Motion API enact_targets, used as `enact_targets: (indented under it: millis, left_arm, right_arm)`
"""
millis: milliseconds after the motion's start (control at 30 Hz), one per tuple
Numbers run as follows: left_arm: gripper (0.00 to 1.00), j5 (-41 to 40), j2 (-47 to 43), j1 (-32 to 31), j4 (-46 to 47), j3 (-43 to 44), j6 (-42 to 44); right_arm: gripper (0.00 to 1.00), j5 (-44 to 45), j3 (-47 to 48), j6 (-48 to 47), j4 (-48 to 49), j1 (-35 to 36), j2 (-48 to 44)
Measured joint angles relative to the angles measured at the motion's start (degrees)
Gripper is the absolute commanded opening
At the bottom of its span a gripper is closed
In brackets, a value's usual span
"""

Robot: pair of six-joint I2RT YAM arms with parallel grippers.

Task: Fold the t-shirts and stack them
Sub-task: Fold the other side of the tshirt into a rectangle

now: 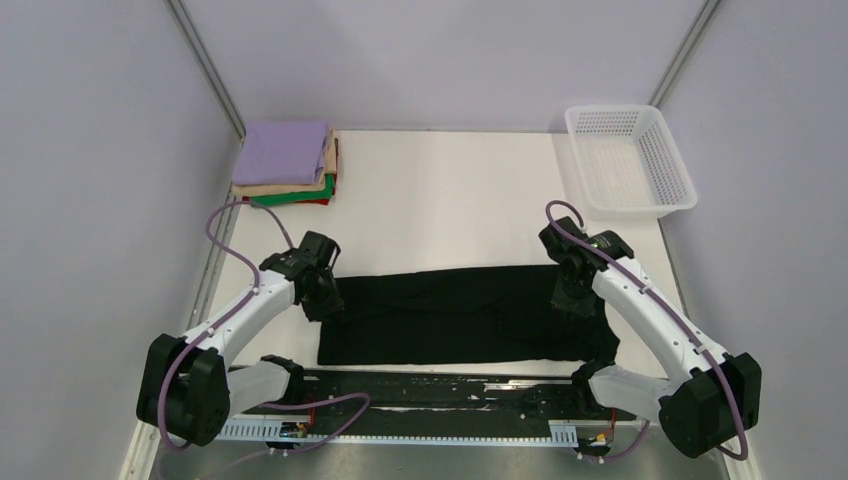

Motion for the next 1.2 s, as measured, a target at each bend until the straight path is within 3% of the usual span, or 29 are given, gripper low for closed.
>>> enact_targets:
  millis: [33,100,200,233,267,400,500,733,933,1033,1200]
  left_arm:
    - [0.77,-0.24,-0.04,0.0,-0.55,0.13,-0.22]
    - [0.97,-0.87,-0.35,-0.02,-2.14,0.85,-0.59]
    - [1.0,-1.86,-2.1,0.0,-5.01,3.41,-1.4]
    - [1.0,-2.23,-2.93,-0.02,-5.9,4.5,-1.57]
    - [1.0,-2.54,-3.93,-0.02,-6.58,5.84,-1.6]
    - [1.0,-2.12,-6.05,0.0,-6.64,10.47,-0.79]
    - [1.0,0.92,-5.4,0.0,-3.13,12.61,0.5]
    - [1.0,14.91,8.2,-0.85,8.07,12.72,2.99]
    - [1.0,20.22,12.15,-5.03,10.6,7.32,4.48]
    - [1.0,19.71,11.21,-5.49,9.49,4.35,4.66]
    - [1.0,11.34,5.97,-5.46,2.67,4.31,4.11]
  right_arm:
    - [0.24,-0.17,-0.24,0.22,-1.05,0.0,0.2]
    - [0.34,-0.7,-0.5,0.5,-3.17,0.0,0.26]
    - [0.84,-1.64,-0.55,1.11,-5.53,0.0,-0.81]
    - [0.96,-1.84,-0.52,1.64,-5.99,0.0,-1.57]
    - [0.99,-1.7,-0.46,1.9,-6.36,0.0,-2.4]
    - [1.0,-0.81,1.49,2.97,-6.47,0.0,-5.11]
    - [1.0,-1.49,1.9,3.39,-1.44,0.0,-7.48]
    - [1.0,-8.09,-6.67,4.79,19.39,-0.33,-7.61]
    - [1.0,-9.62,-11.82,5.92,26.69,-2.78,-2.49]
    - [1.0,-10.23,-14.82,6.14,28.37,-4.37,-1.53]
    - [1.0,-11.13,-18.18,6.05,29.51,-6.8,-1.57]
